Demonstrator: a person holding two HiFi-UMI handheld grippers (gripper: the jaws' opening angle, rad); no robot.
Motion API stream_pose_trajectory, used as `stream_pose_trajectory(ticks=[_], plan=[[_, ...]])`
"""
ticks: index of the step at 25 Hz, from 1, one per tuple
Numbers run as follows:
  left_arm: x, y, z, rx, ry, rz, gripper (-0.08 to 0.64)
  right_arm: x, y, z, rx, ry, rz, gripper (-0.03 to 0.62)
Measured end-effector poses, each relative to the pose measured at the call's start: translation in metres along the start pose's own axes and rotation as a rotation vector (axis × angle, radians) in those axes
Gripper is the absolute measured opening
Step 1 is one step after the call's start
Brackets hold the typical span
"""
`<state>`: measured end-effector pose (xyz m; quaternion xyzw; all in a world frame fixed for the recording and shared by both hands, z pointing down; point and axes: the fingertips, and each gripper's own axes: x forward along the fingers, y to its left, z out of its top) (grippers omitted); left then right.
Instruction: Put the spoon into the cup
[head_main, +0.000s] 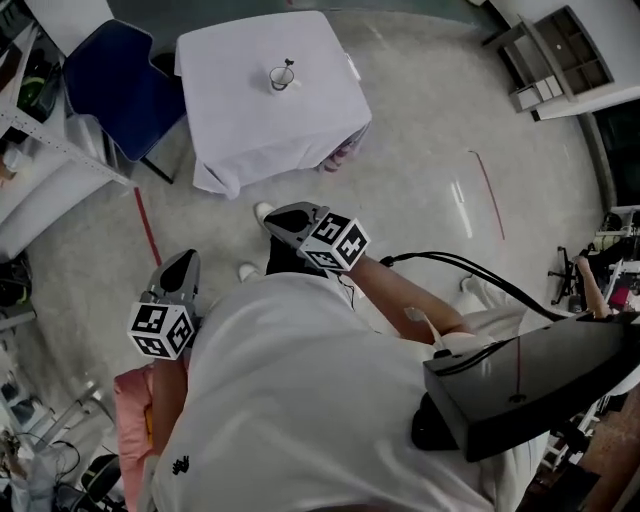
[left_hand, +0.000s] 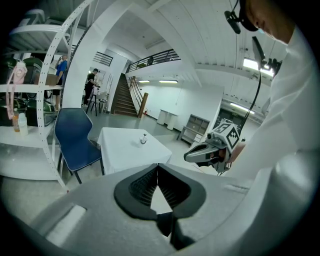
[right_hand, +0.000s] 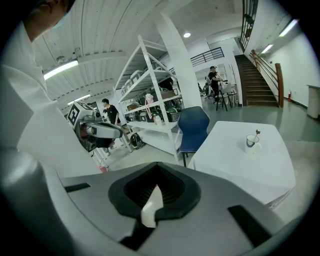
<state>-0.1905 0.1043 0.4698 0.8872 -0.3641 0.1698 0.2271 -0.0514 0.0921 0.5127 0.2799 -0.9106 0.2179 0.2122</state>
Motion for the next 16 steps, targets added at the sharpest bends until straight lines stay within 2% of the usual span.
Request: stream_pose_trajectory(ticks=[11,16], plan=[[0.025,-0.026,0.004,0.01,0.023,-0.045,0.012,-0.03,-0.014,-0.013,0.025,-0.004,-0.032,0.008],[0.046,-0.033,0.007,0.0,0.04,-0.054,0.012,-0.059,-0.035,-0.03,0.052,0.004,-0.085,0.008]])
